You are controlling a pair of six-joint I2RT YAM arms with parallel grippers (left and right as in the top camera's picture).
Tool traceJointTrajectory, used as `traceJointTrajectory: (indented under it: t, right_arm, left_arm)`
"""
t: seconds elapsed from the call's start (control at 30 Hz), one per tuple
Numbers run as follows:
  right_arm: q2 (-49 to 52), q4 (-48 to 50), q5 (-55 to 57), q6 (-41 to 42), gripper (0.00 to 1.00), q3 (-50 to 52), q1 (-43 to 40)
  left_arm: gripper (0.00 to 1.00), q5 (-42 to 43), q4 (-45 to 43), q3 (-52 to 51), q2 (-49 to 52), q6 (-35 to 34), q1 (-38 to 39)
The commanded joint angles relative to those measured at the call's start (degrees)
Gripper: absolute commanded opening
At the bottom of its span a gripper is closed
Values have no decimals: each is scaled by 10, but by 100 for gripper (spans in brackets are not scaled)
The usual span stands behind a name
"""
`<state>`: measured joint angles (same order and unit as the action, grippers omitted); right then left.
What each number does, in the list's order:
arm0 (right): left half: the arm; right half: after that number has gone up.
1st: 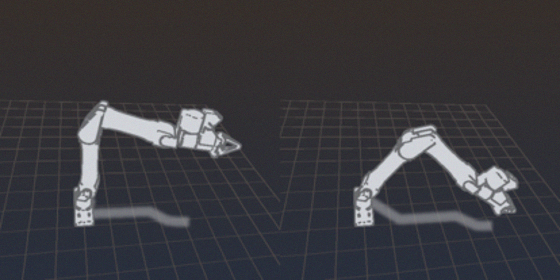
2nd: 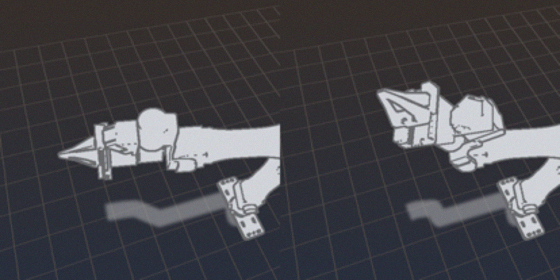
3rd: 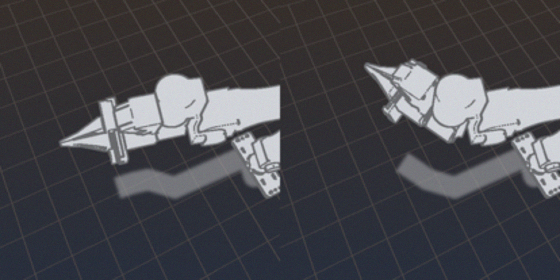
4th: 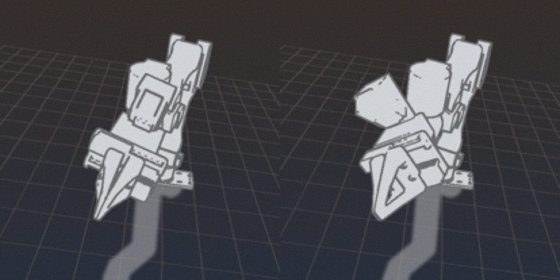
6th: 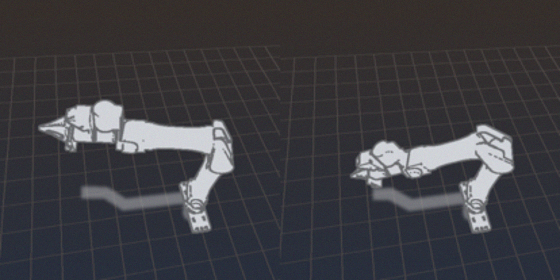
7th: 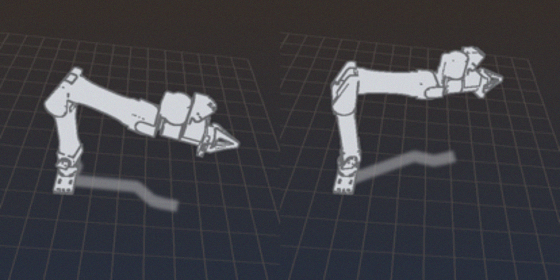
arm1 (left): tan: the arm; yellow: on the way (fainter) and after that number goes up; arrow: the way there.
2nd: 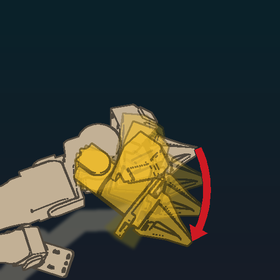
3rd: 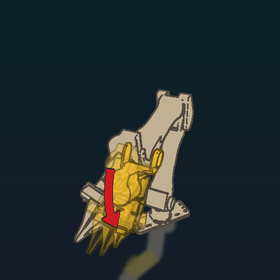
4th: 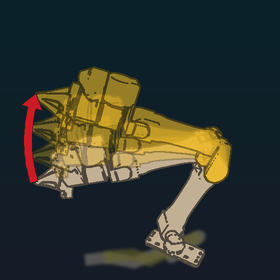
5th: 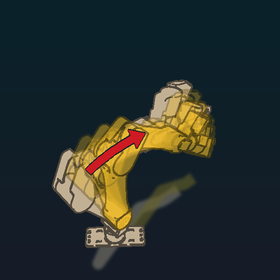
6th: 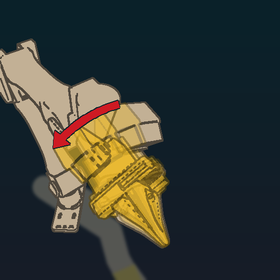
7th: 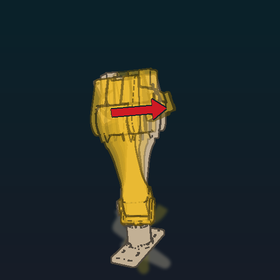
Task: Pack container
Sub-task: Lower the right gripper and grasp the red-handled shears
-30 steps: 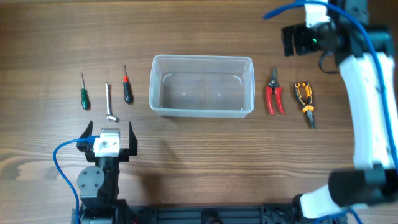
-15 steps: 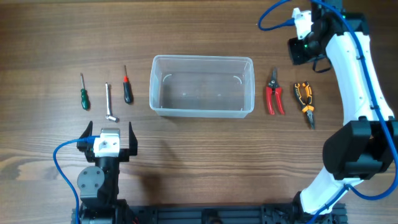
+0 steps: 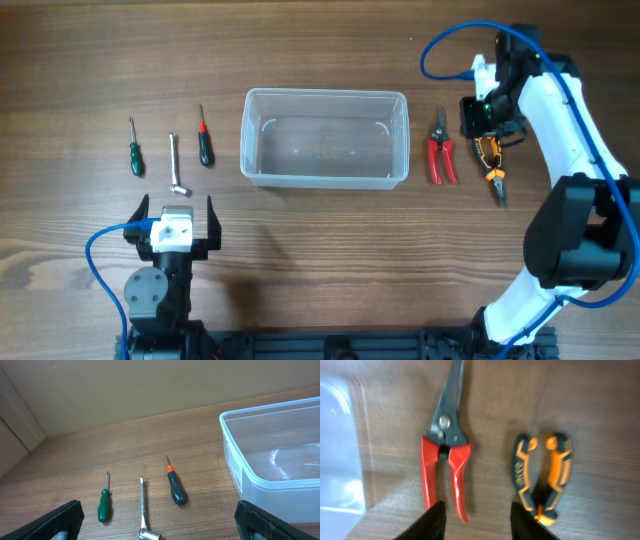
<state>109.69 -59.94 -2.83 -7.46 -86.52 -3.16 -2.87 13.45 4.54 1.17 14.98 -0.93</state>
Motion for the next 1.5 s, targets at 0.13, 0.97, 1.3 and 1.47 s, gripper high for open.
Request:
traceJointTrajectory:
  t: [0.13, 0.97, 1.3, 1.47]
  right_arm:
    - [8, 22, -43, 1, 42, 66, 1]
    - [8, 96, -14, 14, 29, 144, 26]
    - [8, 136, 2, -2, 29, 146, 26]
    - [10, 155, 3, -15, 29, 146, 26]
  left_arm:
    - [100, 9, -2, -4, -3, 11, -5]
    - [100, 9, -2, -4, -3, 11, -5]
    - [100, 9, -2, -4, -3, 11, -5]
    - [100, 9, -2, -4, -3, 11, -5]
